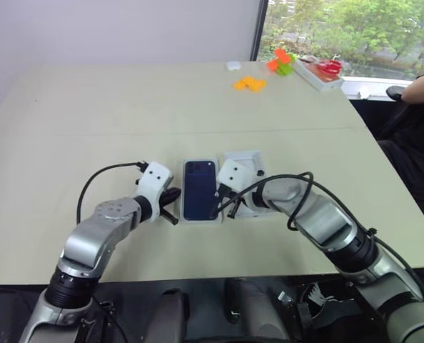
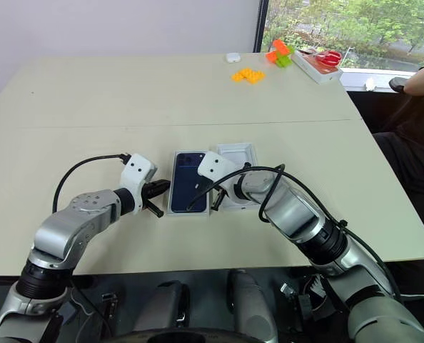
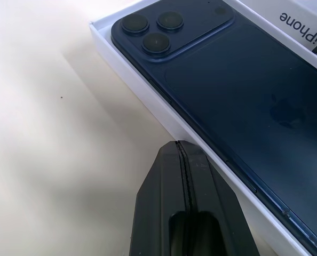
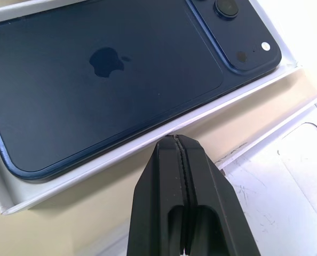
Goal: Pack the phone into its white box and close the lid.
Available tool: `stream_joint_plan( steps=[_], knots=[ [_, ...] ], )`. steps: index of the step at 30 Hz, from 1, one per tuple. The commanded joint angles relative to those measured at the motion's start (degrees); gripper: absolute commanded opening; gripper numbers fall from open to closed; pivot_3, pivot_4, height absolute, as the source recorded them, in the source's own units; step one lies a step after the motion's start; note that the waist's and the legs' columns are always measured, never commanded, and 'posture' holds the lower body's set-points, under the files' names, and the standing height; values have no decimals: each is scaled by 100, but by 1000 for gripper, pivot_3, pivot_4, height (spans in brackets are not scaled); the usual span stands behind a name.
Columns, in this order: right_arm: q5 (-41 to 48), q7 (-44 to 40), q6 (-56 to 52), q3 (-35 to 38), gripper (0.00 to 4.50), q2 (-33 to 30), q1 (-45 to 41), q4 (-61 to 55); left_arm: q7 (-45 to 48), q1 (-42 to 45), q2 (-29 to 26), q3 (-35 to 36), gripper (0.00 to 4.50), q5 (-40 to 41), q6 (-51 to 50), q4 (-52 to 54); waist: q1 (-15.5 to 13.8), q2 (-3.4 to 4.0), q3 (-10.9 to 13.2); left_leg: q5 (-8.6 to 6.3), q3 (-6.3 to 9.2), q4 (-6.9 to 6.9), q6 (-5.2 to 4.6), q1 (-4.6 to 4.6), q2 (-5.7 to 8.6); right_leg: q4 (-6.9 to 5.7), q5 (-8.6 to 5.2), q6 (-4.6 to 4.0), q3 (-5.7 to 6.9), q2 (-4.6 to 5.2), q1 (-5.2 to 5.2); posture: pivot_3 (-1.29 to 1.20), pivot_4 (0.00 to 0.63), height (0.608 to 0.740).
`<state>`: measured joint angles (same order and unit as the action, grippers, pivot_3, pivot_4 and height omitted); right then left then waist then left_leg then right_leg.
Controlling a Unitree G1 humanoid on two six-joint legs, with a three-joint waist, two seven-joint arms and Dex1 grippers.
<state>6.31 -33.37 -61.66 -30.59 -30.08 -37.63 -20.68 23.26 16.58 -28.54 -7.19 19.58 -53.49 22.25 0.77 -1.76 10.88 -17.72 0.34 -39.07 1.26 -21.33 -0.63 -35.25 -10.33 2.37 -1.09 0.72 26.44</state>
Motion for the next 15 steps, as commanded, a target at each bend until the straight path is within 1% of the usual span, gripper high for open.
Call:
stream_joint_plan(
  steps=[1,15],
  knots=[
    [57,-103,-39,69,0,-30,50,-255,288,206,159,-318,29,101,119,200,-8,0,0,0,0,0,0,0,1,0,0,0,0,1,0,0,150,726],
    [241,-311,-452,555,0,-578,372,-907,591,656,695,-915,29,134,-47,103,-1,-2,-2,0,0,-4,0,-4,14,3,-1,2,-1,12,-3,0,150,726]
  ],
)
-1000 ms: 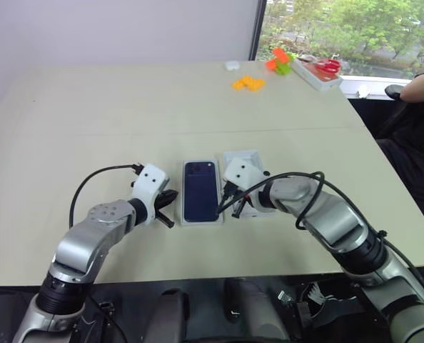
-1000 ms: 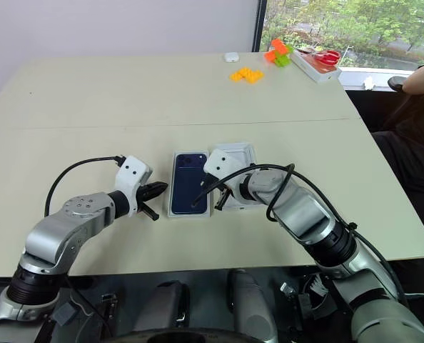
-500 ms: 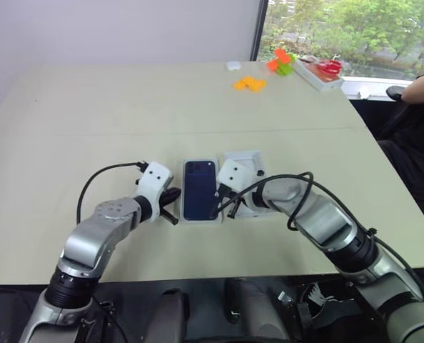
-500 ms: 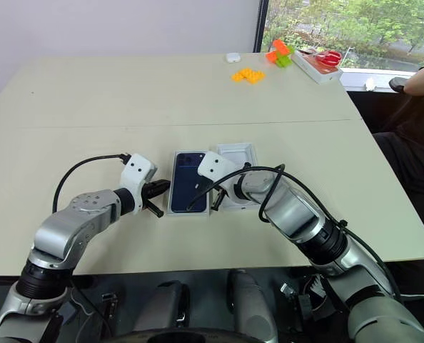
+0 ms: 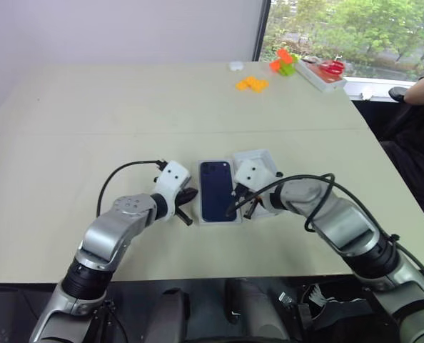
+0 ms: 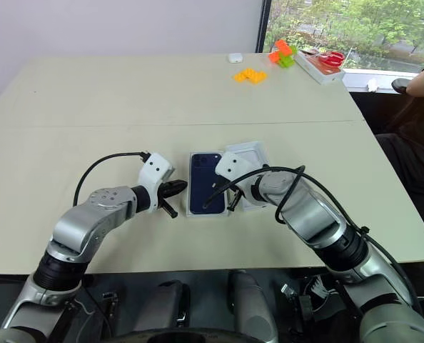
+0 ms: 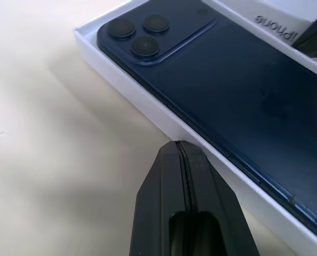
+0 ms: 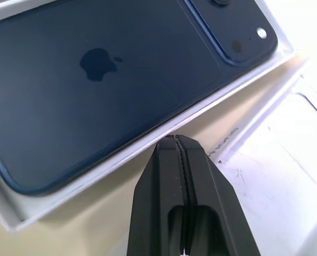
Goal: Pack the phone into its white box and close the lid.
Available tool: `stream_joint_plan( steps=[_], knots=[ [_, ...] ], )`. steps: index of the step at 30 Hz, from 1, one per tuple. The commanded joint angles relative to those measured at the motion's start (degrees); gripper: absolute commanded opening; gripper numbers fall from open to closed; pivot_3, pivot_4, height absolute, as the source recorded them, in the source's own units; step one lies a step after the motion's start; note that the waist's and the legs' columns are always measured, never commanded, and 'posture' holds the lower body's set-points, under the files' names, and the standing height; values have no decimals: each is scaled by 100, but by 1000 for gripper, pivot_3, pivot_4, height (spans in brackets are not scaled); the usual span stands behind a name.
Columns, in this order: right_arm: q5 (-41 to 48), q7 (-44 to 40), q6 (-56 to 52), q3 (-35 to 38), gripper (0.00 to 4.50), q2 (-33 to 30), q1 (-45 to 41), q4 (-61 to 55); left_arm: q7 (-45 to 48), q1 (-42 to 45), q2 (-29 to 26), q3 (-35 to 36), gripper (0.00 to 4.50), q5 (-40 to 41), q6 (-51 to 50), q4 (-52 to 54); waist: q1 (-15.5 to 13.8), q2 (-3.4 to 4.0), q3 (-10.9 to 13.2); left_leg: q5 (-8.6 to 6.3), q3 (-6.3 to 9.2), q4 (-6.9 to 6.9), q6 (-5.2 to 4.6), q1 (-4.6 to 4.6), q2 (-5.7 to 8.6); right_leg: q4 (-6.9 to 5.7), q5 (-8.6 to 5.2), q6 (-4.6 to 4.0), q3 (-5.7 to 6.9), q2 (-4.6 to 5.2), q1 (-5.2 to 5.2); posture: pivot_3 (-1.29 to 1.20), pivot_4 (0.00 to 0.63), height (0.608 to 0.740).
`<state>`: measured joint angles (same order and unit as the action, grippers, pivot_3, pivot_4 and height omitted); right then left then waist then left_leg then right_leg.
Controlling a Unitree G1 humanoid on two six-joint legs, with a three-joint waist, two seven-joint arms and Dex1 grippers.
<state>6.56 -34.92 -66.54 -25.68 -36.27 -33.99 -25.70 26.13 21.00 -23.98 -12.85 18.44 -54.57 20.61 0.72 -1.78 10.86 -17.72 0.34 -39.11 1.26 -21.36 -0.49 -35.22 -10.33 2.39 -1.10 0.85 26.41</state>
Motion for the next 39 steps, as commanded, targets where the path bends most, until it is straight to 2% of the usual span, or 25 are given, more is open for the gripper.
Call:
stream_joint_plan(
  steps=[1,9,17,24,28,30,33,38,39],
  knots=[
    [237,-191,21,113,0,-29,46,-446,306,265,291,-414,29,208,29,213,4,0,0,0,1,0,0,0,0,0,0,0,0,-1,0,0,150,726],
    [306,-300,1,310,0,-352,265,-591,318,417,537,-613,29,153,-86,114,4,0,0,-1,2,0,-3,2,-1,-1,0,2,0,-5,0,0,150,726],
    [317,-303,15,355,0,-381,287,-578,263,378,588,-528,29,119,-169,154,0,0,0,-1,2,-1,-3,2,-1,-1,0,2,0,-5,-1,0,150,726],
    [477,-451,-137,715,0,-645,249,-809,292,138,274,212,29,304,-210,466,21,0,0,-2,2,-1,-3,0,-2,-2,0,3,0,-7,3,0,150,726],
    [769,-531,-397,1052,0,-719,283,-1120,590,-166,-149,602,29,409,162,687,32,0,0,-4,0,-1,-7,3,-13,-3,0,3,-1,-17,3,0,150,726],
    [1030,-506,-814,1470,0,-530,258,-1178,915,-422,-543,911,29,470,521,753,35,0,0,-4,2,-1,-8,5,-14,-4,-1,3,0,-20,3,0,150,726],
    [1287,-368,-1450,1948,858,-254,236,-1141,1367,-667,-1015,1173,0,544,967,712,25,0,0,-4,-1,-1,-8,5,-18,-6,-2,2,-1,-24,5,0,150,726],
    [1315,79,-2121,2148,3354,-88,136,-1039,2174,-916,-1637,1335,0,703,1527,735,3,1,0,-4,-1,-1,-8,-1,-15,2,-5,-4,0,-16,4,0,150,726],
    [1320,160,-2280,2197,3354,-22,105,-980,2360,-974,-1765,1316,0,705,1674,758,10,1,0,-5,-5,-1,-9,0,-13,2,-10,-12,-3,-12,4,0,150,726]
  ],
)
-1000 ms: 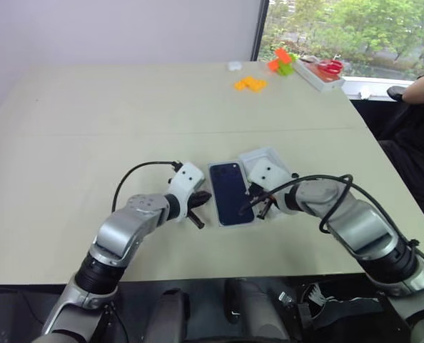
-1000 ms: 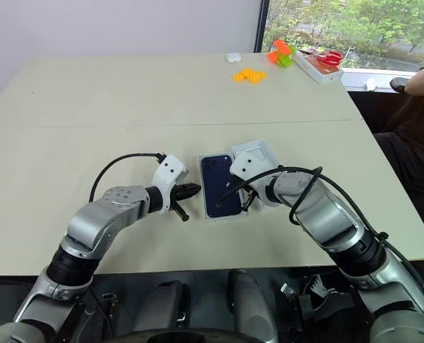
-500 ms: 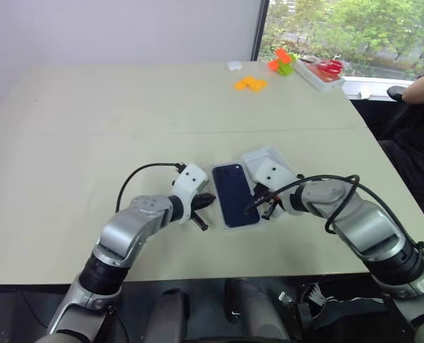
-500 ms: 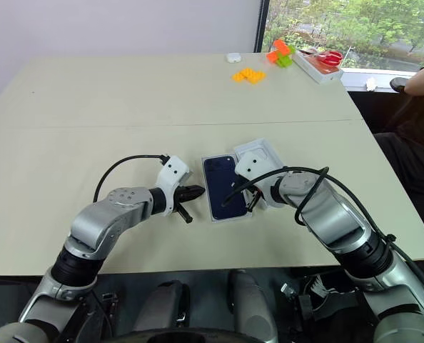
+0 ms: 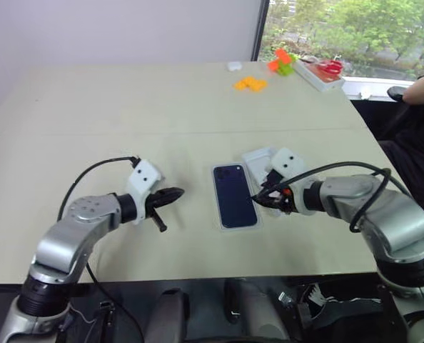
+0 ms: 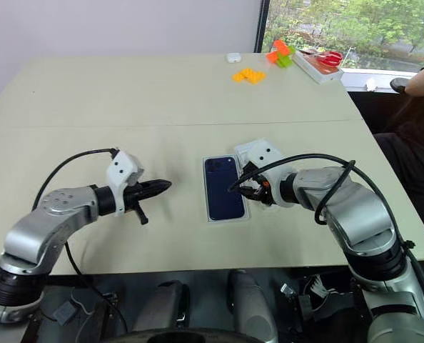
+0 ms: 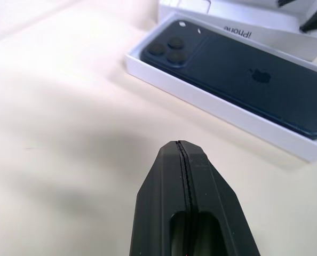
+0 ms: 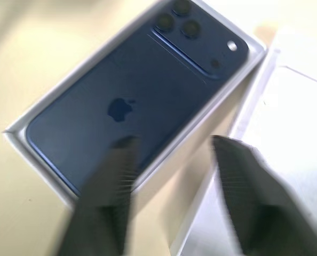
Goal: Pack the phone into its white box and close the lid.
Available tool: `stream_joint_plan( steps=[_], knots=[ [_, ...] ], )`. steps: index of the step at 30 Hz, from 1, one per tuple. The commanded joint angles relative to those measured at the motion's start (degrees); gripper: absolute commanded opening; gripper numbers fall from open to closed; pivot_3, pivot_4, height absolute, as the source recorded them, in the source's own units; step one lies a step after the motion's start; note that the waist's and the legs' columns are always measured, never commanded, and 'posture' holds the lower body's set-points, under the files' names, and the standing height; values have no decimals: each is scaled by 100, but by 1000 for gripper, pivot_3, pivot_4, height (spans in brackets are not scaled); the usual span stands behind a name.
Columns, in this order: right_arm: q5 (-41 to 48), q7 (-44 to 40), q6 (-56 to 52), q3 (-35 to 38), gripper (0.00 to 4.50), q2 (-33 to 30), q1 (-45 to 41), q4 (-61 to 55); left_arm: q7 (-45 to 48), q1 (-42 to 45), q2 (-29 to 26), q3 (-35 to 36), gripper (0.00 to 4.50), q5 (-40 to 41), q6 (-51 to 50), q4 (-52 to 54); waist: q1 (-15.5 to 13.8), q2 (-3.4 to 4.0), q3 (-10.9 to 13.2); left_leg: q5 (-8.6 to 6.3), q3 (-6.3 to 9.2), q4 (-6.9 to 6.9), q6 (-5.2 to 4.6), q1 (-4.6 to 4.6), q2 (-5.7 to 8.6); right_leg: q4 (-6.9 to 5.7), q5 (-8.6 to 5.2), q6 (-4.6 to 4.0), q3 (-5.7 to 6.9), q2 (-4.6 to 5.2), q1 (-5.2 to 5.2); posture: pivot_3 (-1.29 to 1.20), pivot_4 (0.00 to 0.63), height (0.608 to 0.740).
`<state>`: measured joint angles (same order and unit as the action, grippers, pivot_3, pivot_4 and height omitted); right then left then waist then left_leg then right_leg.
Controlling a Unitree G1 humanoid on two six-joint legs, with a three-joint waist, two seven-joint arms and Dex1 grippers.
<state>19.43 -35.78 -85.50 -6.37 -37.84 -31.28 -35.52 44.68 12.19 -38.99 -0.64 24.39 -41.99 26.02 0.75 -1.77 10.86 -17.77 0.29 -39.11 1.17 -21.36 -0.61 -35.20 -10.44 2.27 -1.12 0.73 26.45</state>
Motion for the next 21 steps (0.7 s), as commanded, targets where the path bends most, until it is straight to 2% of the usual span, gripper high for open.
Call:
stream_joint_plan(
  steps=[1,6,15,16,18,20,21],
  knots=[
    [43,300,-487,279,3354,158,-191,53,670,-145,-343,68,0,104,609,237,11,0,0,0,-1,0,0,-1,0,1,-2,-4,0,0,0,0,150,726],
    [68,566,-699,250,3354,234,-211,273,1222,-363,-518,-129,0,31,1374,390,15,0,0,0,-2,0,0,0,-2,0,-4,-6,-2,-2,1,0,150,726],
    [283,901,-700,280,3354,393,-142,590,1190,-387,-383,-250,0,320,1186,622,29,0,0,-1,-2,0,-1,1,-3,-1,6,16,-2,-6,1,0,150,726],
    [282,949,-700,271,2835,424,-134,630,1179,-391,-383,-262,0,304,1195,616,35,0,0,-1,-2,0,-1,1,-4,-2,6,16,-2,-7,1,0,150,726],
    [252,1055,-700,262,2164,478,-118,707,1153,-388,-376,-260,0,308,1185,603,37,0,0,-1,-2,0,-2,1,-5,-2,5,16,-2,-8,1,0,150,726],
    [268,1102,-700,273,1058,507,-117,753,1115,-380,-371,-228,0,332,1156,577,34,0,0,-1,-1,0,-2,1,-5,-2,5,16,-2,-9,1,0,150,726],
    [285,1116,-700,284,674,517,-117,766,1099,-378,-372,-209,0,344,1143,566,34,0,0,-1,-1,0,-2,1,-5,-2,5,17,-2,-9,1,0,150,726]
  ],
)
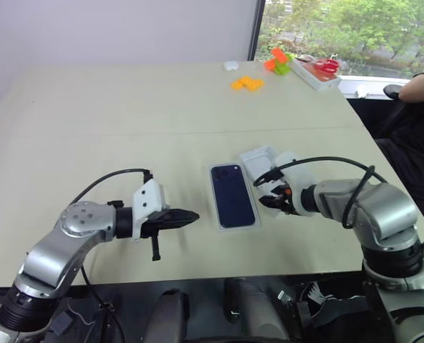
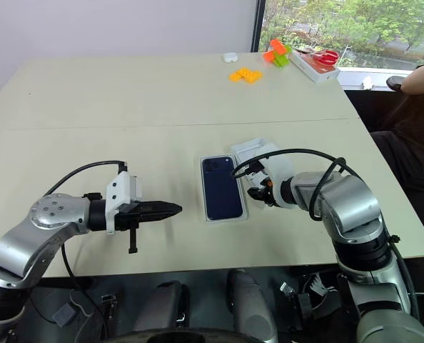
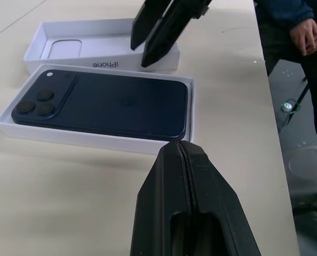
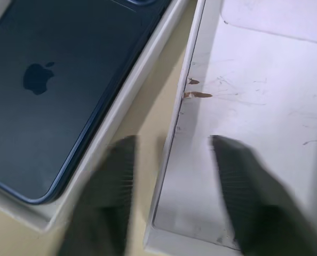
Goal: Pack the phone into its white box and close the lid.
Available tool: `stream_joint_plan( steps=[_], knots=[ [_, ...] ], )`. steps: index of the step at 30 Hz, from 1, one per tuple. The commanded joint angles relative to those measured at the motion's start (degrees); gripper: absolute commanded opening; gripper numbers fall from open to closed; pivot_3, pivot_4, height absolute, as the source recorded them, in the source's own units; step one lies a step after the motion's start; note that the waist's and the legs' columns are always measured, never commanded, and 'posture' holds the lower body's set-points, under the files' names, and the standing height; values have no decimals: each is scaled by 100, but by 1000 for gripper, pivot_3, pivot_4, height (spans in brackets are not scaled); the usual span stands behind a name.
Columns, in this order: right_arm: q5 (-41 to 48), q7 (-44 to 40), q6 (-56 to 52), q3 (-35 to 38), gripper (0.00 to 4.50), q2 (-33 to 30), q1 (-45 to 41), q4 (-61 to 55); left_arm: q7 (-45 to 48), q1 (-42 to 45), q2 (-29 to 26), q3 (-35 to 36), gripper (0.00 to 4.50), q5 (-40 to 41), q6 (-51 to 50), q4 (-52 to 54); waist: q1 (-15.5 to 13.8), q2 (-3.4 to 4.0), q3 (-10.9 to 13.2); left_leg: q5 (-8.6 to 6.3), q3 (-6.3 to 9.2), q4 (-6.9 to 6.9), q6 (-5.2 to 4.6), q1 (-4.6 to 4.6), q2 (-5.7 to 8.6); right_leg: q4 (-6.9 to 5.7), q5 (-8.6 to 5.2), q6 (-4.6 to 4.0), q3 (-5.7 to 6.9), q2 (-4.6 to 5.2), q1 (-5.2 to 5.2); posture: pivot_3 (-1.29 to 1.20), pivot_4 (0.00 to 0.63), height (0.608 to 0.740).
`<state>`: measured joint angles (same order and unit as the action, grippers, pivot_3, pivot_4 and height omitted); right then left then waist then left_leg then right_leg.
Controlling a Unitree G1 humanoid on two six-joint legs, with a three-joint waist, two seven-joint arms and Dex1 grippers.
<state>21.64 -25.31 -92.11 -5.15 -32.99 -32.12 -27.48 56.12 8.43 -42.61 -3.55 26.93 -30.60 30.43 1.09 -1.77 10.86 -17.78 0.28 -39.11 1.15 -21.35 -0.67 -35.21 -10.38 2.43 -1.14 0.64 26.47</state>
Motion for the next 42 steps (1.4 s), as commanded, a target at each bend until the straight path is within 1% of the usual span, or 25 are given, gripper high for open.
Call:
stream_joint_plan(
  steps=[1,2,5,9,12,14,16,18,20,21,22,24,25,26,27,29,33,36,40,41,42],
  knots=[
    [98,79,-39,201,213,56,-34,-34,-75,-13,-6,131,0,106,-1,109,0,0,0,0,0,0,0,0,0,0,0,0,0,0,0,0,150,726],
    [130,84,-39,239,96,71,-41,-33,-103,-23,-3,180,0,131,-20,89,1,0,0,0,0,0,0,0,0,0,0,0,0,0,0,0,150,726],
    [282,93,-39,467,96,96,-127,-59,-185,-66,-19,341,0,150,-23,0,6,0,0,0,0,0,-1,1,-1,0,0,0,0,-1,0,0,150,726],
    [644,-13,-39,1110,96,221,-483,-301,-459,-110,-61,847,0,52,28,-550,13,3,2,-1,0,0,-1,2,-4,-2,-1,2,1,-4,1,0,150,726],
    [1267,-264,-39,1779,96,471,-742,-547,-734,-55,1,1271,0,56,76,-972,10,4,3,-1,2,1,-2,1,-8,-3,-5,13,3,-10,4,0,150,726],
    [2164,-282,-39,2322,96,946,-740,-494,-861,2,58,1431,0,92,94,-1126,0,-1,-1,-6,5,2,-12,0,-11,-3,-4,13,8,-10,3,0,150,726],
    [2885,-72,-39,2606,96,1295,-691,-423,-912,35,85,1505,0,89,141,-1219,-4,0,0,-10,6,2,-18,2,-15,-1,5,-2,10,-10,-1,0,150,726],
    [3902,576,-39,2814,96,2036,-563,-187,-985,99,113,1544,0,28,206,-1377,-3,-1,-1,-10,3,2,-18,1,-19,-3,7,-3,7,-3,0,0,150,726],
    [4828,1722,-39,3013,96,3141,-433,283,-1066,200,188,1541,0,14,255,-1514,8,1,-2,-10,2,1,-18,2,-22,-4,7,-5,5,-1,-2,0,150,726],
    [5216,2316,-39,3107,96,3591,-376,498,-1088,242,216,1518,0,12,256,-1553,13,3,-1,-10,1,1,-18,2,-24,-7,8,-5,4,-2,1,0,150,726],
    [6116,3143,418,2808,96,3561,-197,695,-1096,261,234,1506,0,9,257,-1571,18,4,-1,-10,1,0,-18,2,-25,-12,8,-5,4,-3,2,0,150,726],
    [8131,4810,1703,1856,96,3109,217,880,-1093,264,252,1485,0,-17,267,-1574,11,6,0,-10,3,1,-18,0,-27,-15,8,-6,4,1,6,0,150,726],
    [8763,5489,2251,1479,96,3059,410,901,-1101,262,266,1471,0,-28,266,-1568,-2,8,0,-10,3,1,-18,-3,-25,-13,8,-6,7,6,6,0,150,726],
    [9040,5896,2615,1244,96,3078,531,857,-1106,258,274,1464,0,-35,266,-1564,1,7,0,-10,2,1,-18,-6,-19,-9,7,-6,7,14,6,0,150,726],
    [9130,6173,2905,1075,96,3141,640,781,-1113,255,282,1456,0,-39,263,-1560,17,5,-1,-10,1,1,-18,-5,-16,-8,7,-6,4,19,5,0,150,726],
    [9136,6929,3547,827,96,3564,1002,587,-1131,235,295,1436,0,-24,229,-1524,58,4,-2,-10,-4,0,-18,-5,-13,0,6,-5,-10,17,5,0,150,726],
    [9136,8014,4324,590,96,4158,1484,231,-1168,252,340,1347,0,-19,158,-1477,139,5,-2,-10,3,0,-19,-1,-24,-3,5,-2,-14,6,3,0,150,726],
    [9136,8411,4603,470,96,4307,1616,93,-1185,344,415,1222,0,-51,147,-1499,142,5,-2,-10,6,-2,-19,-1,-25,-5,5,-1,-13,4,5,0,150,726],
    [9136,8615,4780,439,96,4229,1689,23,-1236,552,598,968,0,-112,134,-1544,139,6,-3,-11,4,-1,-19,-2,-26,-4,5,-1,-12,2,4,0,150,726],
    [9136,8595,4789,452,331,4183,1670,13,-1243,596,647,900,0,-140,150,-1558,136,5,-3,-11,5,-1,-19,-2,-26,-4,5,-1,-13,2,4,0,150,726],
    [9136,8554,4778,462,660,4097,1656,-7,-1262,653,721,802,0,-168,161,-1580,134,5,-3,-11,5,-1,-19,-2,-26,-4,4,-1,-13,3,3,0,150,726]
  ],
)
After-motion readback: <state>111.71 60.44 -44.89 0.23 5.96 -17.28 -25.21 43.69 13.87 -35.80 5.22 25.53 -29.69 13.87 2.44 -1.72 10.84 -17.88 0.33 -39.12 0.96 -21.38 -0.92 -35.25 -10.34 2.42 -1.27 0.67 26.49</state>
